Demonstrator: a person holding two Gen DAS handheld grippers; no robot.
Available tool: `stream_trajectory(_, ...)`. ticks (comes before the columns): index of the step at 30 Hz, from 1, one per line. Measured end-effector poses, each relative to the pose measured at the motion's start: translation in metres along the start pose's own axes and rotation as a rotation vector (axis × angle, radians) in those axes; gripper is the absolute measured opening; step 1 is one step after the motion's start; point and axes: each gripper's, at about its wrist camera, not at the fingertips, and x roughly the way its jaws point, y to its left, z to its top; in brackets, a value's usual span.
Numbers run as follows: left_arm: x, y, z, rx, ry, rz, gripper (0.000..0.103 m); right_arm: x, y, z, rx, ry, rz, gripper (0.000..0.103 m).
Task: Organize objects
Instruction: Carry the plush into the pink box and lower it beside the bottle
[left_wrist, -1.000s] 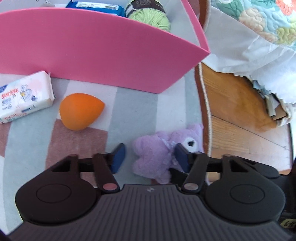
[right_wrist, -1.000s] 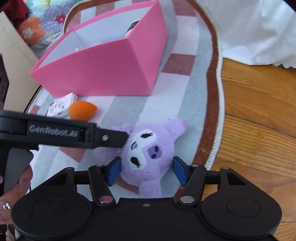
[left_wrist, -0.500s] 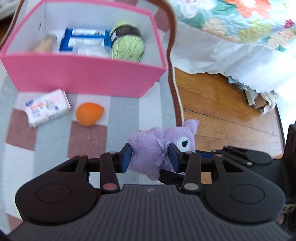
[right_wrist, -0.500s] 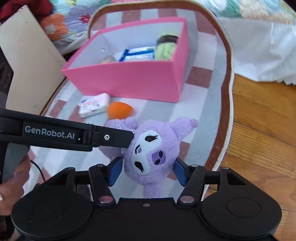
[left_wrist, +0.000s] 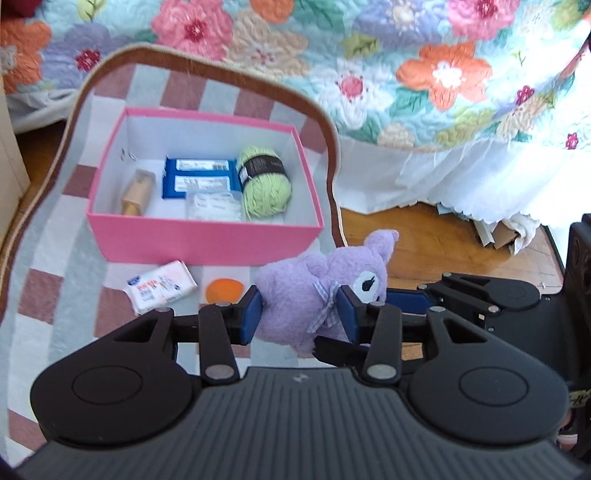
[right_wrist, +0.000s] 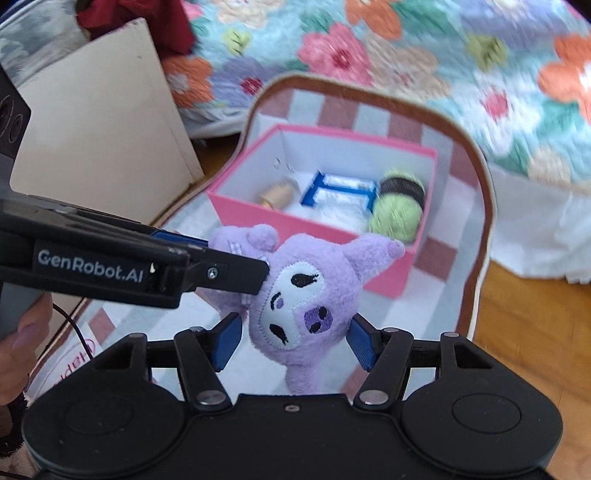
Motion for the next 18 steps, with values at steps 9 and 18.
stream_trajectory(9,-0.029,0.023,0.027,-0.020,-0.103,0.036,0.042,-0.002,0.028,0.043,-0.110,-0.050,0.003,0.060)
stream_trajectory(18,-0.005,0.054,0.088,-0.036,-0.115,0.103,0.043,0.031,0.014,0.119,-0.111,-0.034,0.047,0.057)
